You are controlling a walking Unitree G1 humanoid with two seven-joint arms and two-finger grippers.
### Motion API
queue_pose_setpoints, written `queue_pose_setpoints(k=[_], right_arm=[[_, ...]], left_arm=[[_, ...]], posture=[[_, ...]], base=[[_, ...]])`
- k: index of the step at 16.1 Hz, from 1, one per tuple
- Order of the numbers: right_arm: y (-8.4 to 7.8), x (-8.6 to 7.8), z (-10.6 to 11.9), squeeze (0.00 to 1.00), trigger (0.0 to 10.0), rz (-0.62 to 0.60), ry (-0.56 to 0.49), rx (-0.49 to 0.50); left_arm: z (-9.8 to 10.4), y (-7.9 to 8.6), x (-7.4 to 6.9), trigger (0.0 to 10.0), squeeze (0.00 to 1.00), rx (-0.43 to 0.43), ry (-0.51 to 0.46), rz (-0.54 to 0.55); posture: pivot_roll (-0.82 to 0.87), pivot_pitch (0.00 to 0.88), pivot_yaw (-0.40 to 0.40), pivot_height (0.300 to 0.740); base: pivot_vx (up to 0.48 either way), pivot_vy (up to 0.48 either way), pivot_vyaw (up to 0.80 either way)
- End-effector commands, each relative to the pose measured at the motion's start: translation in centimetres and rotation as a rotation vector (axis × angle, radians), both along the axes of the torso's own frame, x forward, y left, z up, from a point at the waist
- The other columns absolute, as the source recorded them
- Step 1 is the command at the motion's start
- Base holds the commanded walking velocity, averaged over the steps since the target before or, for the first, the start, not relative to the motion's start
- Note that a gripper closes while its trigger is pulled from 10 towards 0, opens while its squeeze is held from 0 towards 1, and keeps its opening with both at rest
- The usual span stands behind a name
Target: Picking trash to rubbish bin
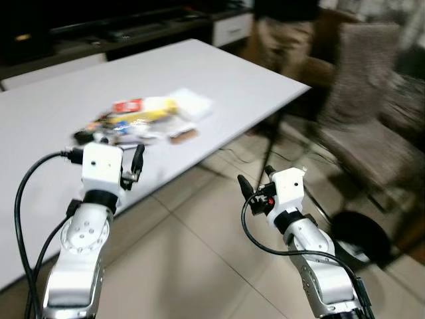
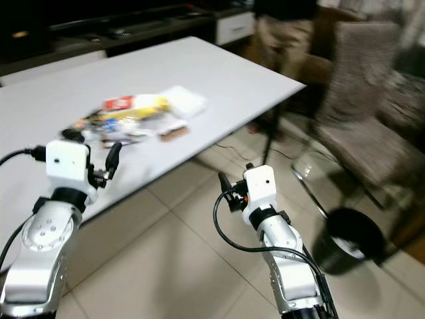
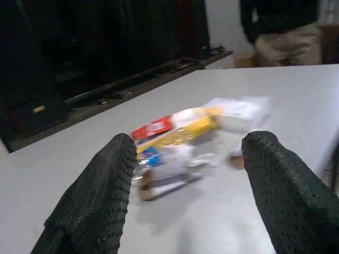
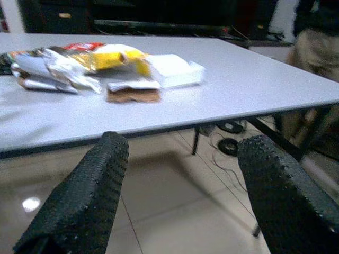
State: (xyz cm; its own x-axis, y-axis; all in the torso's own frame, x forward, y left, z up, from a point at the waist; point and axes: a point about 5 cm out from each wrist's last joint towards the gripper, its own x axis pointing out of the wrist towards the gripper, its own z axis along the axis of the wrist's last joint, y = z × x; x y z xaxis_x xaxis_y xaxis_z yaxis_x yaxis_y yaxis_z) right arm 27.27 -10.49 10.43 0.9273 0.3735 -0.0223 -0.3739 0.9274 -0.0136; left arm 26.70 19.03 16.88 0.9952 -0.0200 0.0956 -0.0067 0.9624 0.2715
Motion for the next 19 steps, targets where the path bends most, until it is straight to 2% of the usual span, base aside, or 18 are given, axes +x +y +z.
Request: queue_pose_setpoints(k=[1,4,7,12,19], right_arm=[[0.2,-0.1,0.3,0.00,10.0,0.010,-0.013,0.005],[0.3,-0.3,0.2,0.00,10.0,0.051,-0.021,-0.025],[0.3,-0.3,0.1,0.00,10.0,0.048,-0.021,-0.037],[-0.8,-0.5,-0.2,0.00,10.0,-0.005,-0.015,-0.043],[-1.2,-1.2,-0.6,0.00,10.0,-0.039,0.011,-0.025]], left_arm=[[-0.4,0.5,0.3,10.0,0.00,-0.002,0.027,0.007],[-0.6,0.4,0.6,10.0,0.00,-0.002,0.035,0.003],[-0.9,0.3,0.7,10.0,0.00,-0.002,0.040,-0.005],[-2.0,-0.4,0.9,10.0,0.00,0.004,0.072,-0.045],[-2.9,-0.5,1.1,10.0,0.00,0.007,0.095,-0.060]], posture=[[0.00,0.000,-0.036,0.740],[-0.01,0.000,-0.031,0.740],[-0.02,0.000,-0.030,0.740],[-0.04,0.000,-0.018,0.740],[-0.06,0.000,-0.005,0.740]], base=[[0.311,0.000,0.00],[0.311,0.000,0.00],[0.312,0.000,0.59],[0.313,0.000,0.00],[0.311,0.000,0.00]])
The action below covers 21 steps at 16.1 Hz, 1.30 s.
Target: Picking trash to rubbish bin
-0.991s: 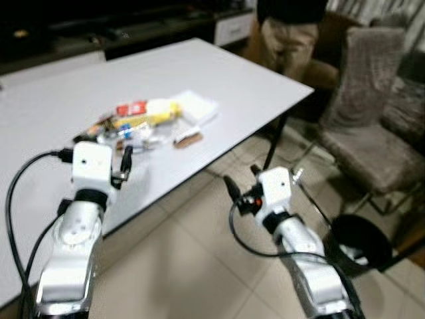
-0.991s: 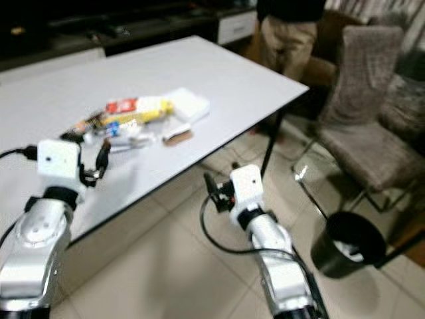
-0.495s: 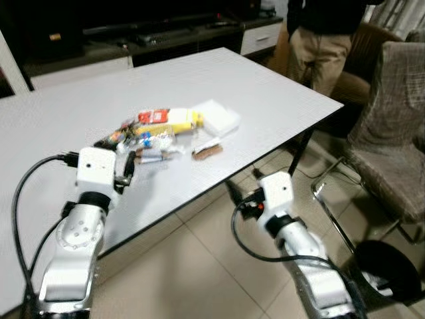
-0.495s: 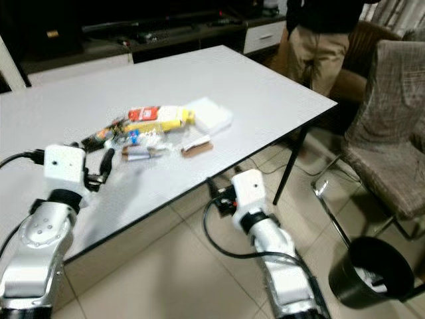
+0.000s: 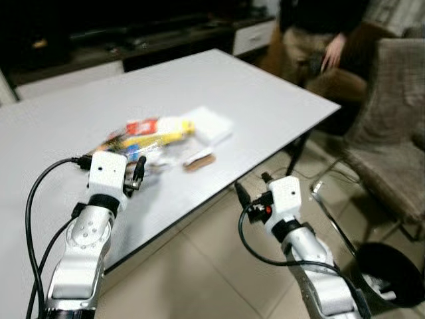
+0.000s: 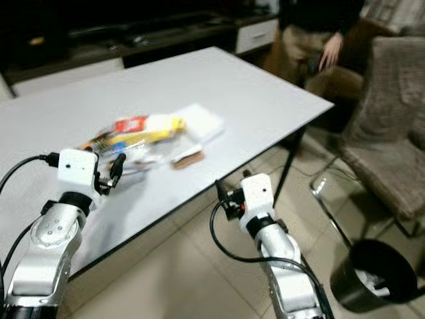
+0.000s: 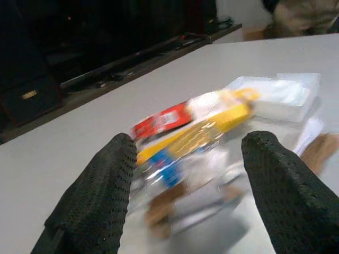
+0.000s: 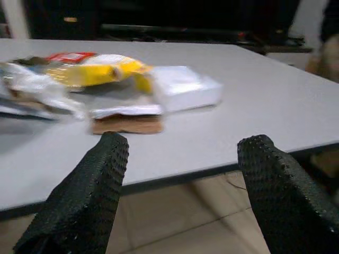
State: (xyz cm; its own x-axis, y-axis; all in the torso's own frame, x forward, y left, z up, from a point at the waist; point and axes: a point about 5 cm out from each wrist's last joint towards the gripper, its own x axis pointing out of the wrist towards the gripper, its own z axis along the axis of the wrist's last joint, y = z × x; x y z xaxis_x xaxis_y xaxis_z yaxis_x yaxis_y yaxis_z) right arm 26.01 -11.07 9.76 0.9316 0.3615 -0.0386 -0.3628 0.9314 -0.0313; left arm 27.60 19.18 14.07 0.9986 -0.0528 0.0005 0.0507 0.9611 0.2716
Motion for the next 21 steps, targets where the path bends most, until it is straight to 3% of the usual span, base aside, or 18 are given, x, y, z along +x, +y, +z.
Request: queue_pose_setpoints(k=[1,10,17,21], right_arm=[[-0.6,0.0,0.1,0.00,10.0,-0.023,0.001,-0.004],[0.2,-1.1,0.0,0.00,10.0,0.056,0.016,0.001],[-0.8,-1.2,-0.9,0.00,10.0,-0.031,0.050,0.004],[-1.5,-1.6,-1.6,0.00,10.0,-0.071,0.089,0.026]], left_arm=[[-0.1,-0.7,0.3,10.0,0.00,0.002,0.002,-0.028],[-0.6,-0.3,1.9,10.0,0.00,0.001,0.023,-0.056],[-0.9,-1.2,1.8,10.0,0.00,-0.009,0.029,-0.089],[-1.1,-1.3,1.6,10.0,0.00,-0.011,0.036,-0.095]], posture=[[-0.07,0.000,-0.004,0.740],[-0.07,0.000,0.003,0.740],[-0.07,0.000,-0.004,0.740],[-0.07,0.000,-0.007,0.740]], base=[[0.315,0.000,0.00],[0.276,0.000,0.00],[0.000,0.000,0.00],[0.000,0.367,-0.11]])
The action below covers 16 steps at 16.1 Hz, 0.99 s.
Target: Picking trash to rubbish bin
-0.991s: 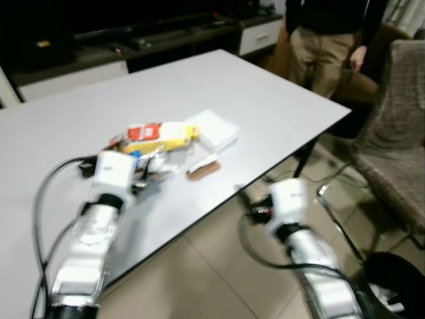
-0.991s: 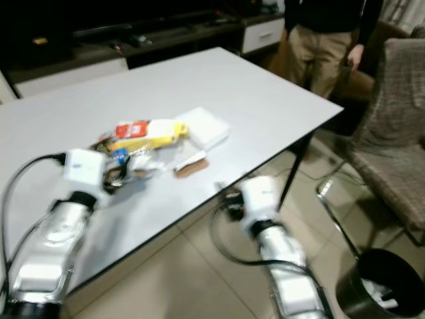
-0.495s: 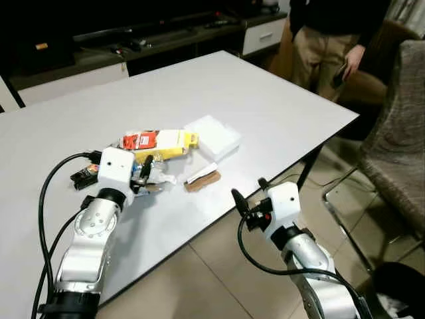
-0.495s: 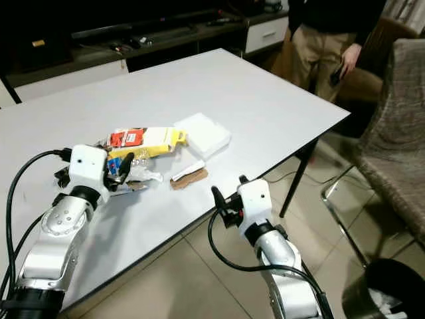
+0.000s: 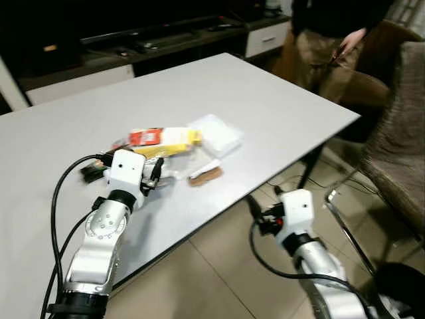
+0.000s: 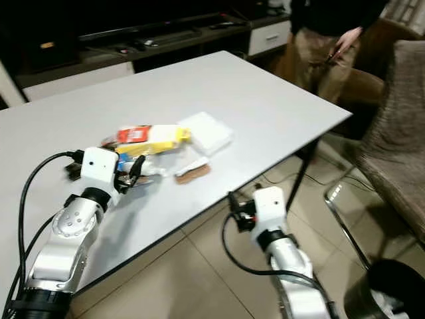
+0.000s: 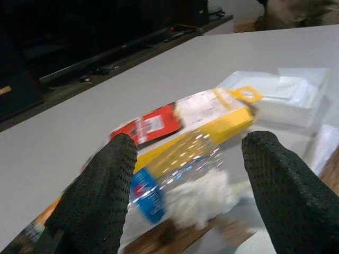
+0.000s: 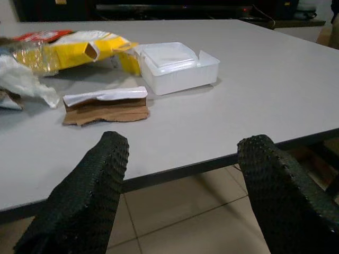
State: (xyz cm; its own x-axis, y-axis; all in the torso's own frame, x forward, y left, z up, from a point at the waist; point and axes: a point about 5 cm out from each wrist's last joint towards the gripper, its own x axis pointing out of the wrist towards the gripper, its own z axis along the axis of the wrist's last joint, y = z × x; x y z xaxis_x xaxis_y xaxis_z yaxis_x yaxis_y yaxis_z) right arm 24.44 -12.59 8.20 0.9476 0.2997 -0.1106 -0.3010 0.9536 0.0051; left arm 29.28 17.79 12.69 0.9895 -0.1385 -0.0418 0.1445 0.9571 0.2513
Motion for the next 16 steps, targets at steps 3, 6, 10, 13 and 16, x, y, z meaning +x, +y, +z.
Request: queue_pose_setpoints(k=[3,6,10,13,16], right_arm=[[-0.05,0.16,0.03,0.00,10.0,-0.005,0.008,0.009],[-0.13,0.38,0.13,0.00,10.0,-0.009,0.002,-0.005],[-0.25,0.36,0.09,0.00,10.0,-0.022,0.003,-0.008],[-0.23,0.35,0.07,0.00,10.0,-0.028,0.003,-0.005],[-0.23,0.34,0.08,0.00,10.0,-0.031,0.002,-0.005]], left_arm=[[0.20,0.03,-0.06,10.0,0.00,0.003,-0.006,-0.008],[0.22,-0.09,0.11,10.0,0.00,-0.002,-0.007,-0.008],[0.25,-0.09,0.14,10.0,0.00,0.001,-0.009,-0.010],[0.27,-0.13,0.21,10.0,0.00,0.003,-0.009,-0.015],[0.44,-0.24,0.35,10.0,0.00,0.053,-0.015,-0.020]], posture=[[-0.07,0.000,-0.008,0.740],[-0.08,0.000,-0.009,0.740],[-0.08,0.000,-0.003,0.740],[-0.08,0.000,-0.001,0.740],[-0.08,0.000,0.000,0.740]], base=[[0.000,0.476,-0.46],[0.000,0.480,0.00],[0.000,0.480,0.00],[0.000,0.480,0.00],[0.000,-0.320,0.00]])
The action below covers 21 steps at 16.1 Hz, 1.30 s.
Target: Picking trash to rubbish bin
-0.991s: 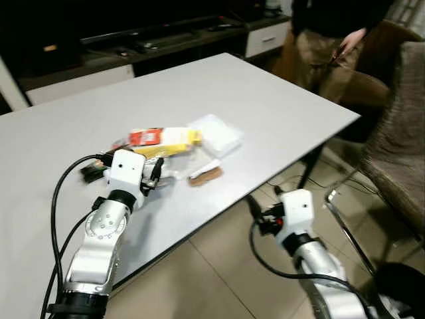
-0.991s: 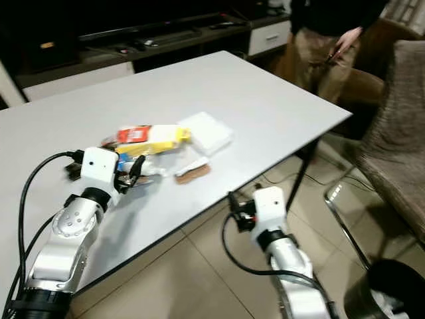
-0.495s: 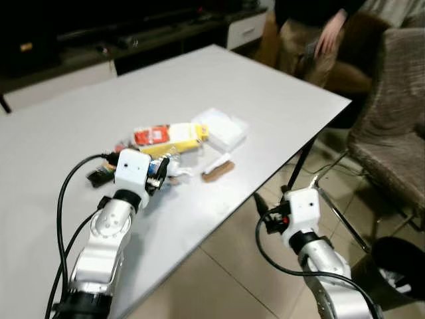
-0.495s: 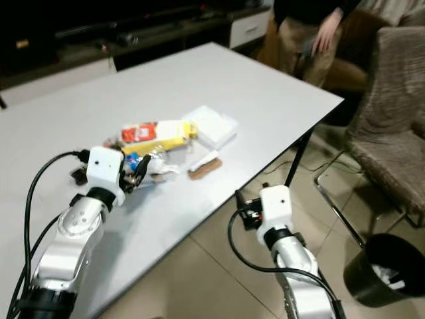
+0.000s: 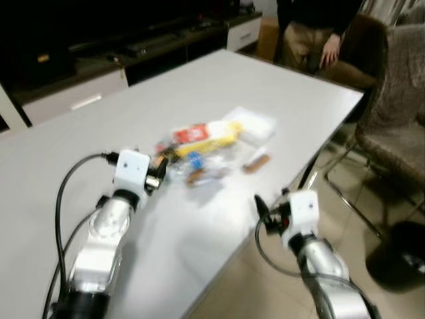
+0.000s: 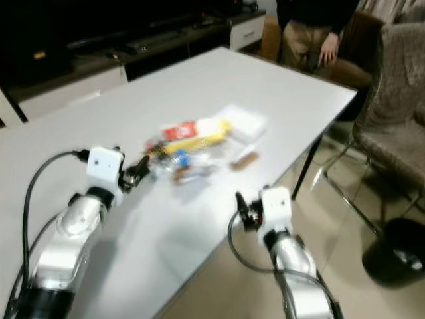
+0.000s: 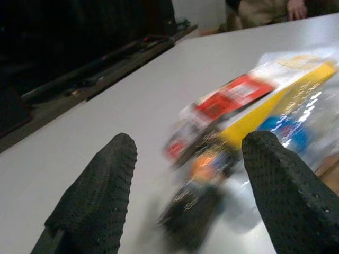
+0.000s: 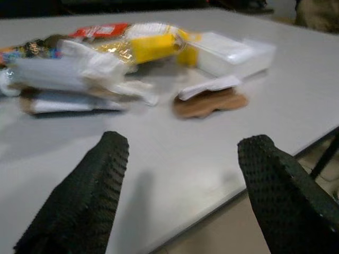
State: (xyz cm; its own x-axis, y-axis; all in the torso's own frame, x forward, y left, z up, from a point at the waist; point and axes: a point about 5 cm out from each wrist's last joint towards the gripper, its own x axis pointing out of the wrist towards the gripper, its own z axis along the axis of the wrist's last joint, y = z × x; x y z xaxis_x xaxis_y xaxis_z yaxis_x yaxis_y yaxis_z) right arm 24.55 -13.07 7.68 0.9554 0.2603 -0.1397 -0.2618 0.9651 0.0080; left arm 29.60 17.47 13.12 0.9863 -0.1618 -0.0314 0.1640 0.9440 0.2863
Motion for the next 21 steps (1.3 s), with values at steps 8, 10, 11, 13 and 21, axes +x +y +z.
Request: queue_pose_setpoints(k=[8,10,11,13,21], right_arm=[[0.1,0.4,0.6,0.00,10.0,0.015,-0.026,-0.013],[0.2,0.4,0.5,0.00,10.0,0.025,-0.019,-0.010],[0.2,0.4,0.5,0.00,10.0,0.030,-0.015,-0.008],[0.1,0.5,0.6,0.00,10.0,0.032,-0.015,-0.010],[0.2,0.5,0.5,0.00,10.0,0.062,-0.014,-0.028]], left_arm=[[-0.3,-0.6,0.0,10.0,0.00,-0.036,0.017,-0.014],[-0.5,-0.8,-0.2,10.0,0.00,-0.044,0.016,-0.022],[-0.6,-0.9,-0.4,10.0,0.00,-0.055,0.015,-0.022],[-0.7,-1.1,-0.5,10.0,0.00,-0.080,0.013,-0.025],[-0.7,-1.6,-0.5,10.0,0.00,-0.085,0.008,-0.038]], posture=[[-0.08,0.000,-0.006,0.740],[-0.08,0.000,-0.014,0.740],[-0.08,0.000,-0.017,0.740],[-0.08,0.000,-0.020,0.740],[-0.09,0.000,-0.027,0.740]], base=[[0.000,-0.166,0.00],[0.000,0.000,0.00],[0.000,0.000,0.00],[0.000,0.000,-0.28],[0.000,0.000,-0.35]])
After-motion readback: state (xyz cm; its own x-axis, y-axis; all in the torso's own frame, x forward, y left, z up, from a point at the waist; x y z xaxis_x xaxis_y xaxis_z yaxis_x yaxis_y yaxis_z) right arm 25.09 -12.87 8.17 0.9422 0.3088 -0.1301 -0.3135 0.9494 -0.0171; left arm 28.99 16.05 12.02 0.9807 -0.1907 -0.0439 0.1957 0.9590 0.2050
